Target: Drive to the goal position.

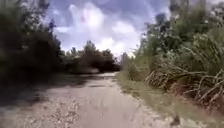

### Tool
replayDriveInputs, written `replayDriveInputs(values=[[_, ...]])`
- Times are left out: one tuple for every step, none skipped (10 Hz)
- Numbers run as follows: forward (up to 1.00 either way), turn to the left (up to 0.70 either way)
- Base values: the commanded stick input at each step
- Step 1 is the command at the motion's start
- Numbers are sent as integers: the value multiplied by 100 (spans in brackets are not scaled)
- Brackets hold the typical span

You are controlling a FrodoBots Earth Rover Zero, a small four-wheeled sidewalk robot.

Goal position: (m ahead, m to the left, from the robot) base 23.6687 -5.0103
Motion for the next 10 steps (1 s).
replayDriveInputs(values=[[100,3],[100,12],[100,40],[100,35],[100,16],[100,0],[100,0],[100,0],[100,0],[100,0]])
